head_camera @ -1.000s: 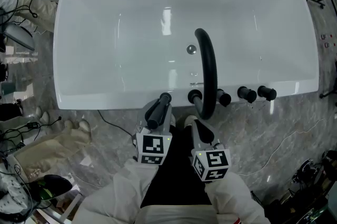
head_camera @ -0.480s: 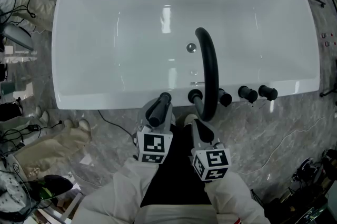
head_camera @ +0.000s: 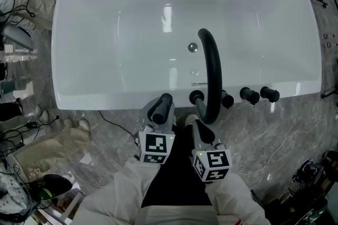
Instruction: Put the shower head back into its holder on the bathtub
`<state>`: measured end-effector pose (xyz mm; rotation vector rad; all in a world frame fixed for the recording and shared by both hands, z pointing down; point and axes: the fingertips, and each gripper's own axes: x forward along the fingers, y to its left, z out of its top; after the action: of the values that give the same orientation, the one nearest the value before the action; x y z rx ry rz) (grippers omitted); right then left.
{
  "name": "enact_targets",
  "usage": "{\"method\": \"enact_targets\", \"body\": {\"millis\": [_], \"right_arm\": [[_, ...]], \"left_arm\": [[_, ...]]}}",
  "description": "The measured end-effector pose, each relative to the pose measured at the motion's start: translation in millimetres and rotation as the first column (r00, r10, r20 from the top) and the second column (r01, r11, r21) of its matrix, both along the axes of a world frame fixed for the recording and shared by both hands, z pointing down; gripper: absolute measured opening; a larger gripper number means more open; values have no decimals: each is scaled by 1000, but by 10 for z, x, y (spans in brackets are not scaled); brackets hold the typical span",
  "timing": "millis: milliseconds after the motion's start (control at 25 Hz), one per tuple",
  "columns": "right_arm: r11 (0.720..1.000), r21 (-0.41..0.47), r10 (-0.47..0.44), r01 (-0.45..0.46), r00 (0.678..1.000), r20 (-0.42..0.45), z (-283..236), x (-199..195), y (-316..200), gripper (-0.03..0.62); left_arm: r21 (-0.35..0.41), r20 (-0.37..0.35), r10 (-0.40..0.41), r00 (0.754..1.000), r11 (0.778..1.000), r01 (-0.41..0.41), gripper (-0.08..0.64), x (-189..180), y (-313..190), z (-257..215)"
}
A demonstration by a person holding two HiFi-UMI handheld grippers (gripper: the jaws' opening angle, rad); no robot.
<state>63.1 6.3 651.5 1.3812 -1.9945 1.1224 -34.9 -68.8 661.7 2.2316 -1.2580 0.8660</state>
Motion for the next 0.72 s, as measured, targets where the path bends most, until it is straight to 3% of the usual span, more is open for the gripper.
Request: {"method": "enact_targets", "body": {"millis": [440,720], "right_arm": [[1000,-7,-2,2,1000,3,19,-21,-20,5],[1000,-7,-5,5,1000,0,3,-15,-19,5]], "left_arm": [[-11,-22,-4,1000,1000,4,140,-5,-24,7],[-9,19,-15,1000,1000,15,152,-27,-37,45]]}}
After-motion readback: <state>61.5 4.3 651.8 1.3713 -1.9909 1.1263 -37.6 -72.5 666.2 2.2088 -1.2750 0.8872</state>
